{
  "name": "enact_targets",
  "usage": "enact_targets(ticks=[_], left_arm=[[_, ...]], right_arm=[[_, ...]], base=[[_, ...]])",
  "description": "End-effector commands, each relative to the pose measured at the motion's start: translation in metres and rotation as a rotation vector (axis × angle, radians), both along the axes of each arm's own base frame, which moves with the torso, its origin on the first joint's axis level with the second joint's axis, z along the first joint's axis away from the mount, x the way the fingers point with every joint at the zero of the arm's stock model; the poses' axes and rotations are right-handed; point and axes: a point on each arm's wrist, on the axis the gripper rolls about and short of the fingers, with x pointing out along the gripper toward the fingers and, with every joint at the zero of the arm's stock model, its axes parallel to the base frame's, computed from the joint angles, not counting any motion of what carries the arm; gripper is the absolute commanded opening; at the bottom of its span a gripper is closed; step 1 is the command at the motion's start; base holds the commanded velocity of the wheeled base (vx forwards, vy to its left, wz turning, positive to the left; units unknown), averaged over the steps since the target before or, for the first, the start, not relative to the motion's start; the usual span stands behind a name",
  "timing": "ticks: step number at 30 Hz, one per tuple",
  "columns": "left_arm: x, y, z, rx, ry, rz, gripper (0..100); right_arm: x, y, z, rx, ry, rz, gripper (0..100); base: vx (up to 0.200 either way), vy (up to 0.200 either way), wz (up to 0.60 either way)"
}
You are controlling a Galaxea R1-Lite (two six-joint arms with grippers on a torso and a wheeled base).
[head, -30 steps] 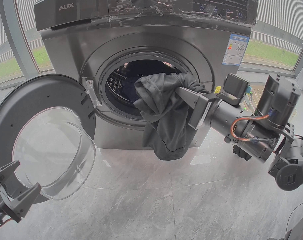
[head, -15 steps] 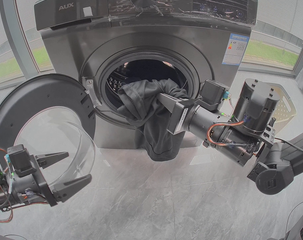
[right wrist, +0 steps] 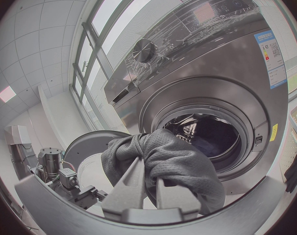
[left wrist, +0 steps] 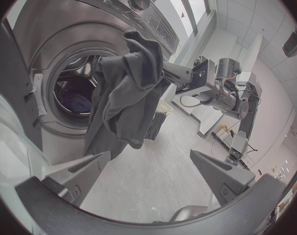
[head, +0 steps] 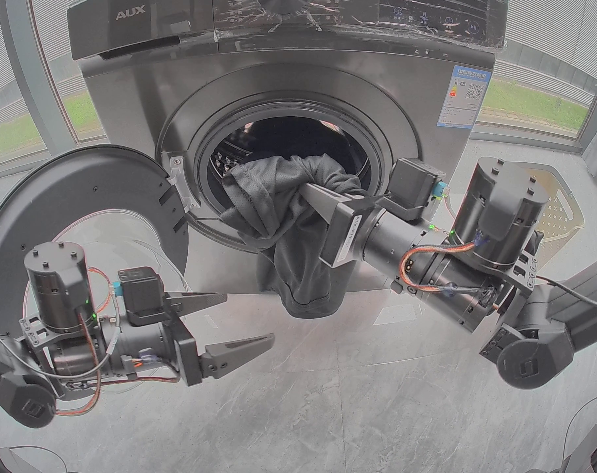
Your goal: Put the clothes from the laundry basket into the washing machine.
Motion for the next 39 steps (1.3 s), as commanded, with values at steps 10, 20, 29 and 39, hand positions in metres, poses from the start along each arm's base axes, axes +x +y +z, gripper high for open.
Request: enact_targets(ticks=[10, 20, 29, 39], left_arm=[[0.050, -0.045, -0.033, -0.055, 0.007, -0.037, 100], [0.077, -0.065, -0.047, -0.085, -0.015, -0.015, 100], [0.094, -0.074, -0.044, -0.118, -0.090, 0.065, 100], [0.092, -0.076, -0.038, -0.141, -0.141, 0.096, 0]], right_arm=[[-0.007, 0.004, 0.001, 0.005, -0.001, 0.020, 0], [-0.012, 0.008, 0.002, 0.009, 0.000, 0.040, 0], [-0.013, 0.008, 0.000, 0.007, 0.005, 0.039, 0], [-0.010, 0.006, -0.003, -0.003, 0.013, 0.028, 0]], base=[[0.000, 0.000, 0.00], [0.000, 0.000, 0.00], [0.000, 0.000, 0.00], [0.000, 0.000, 0.00]])
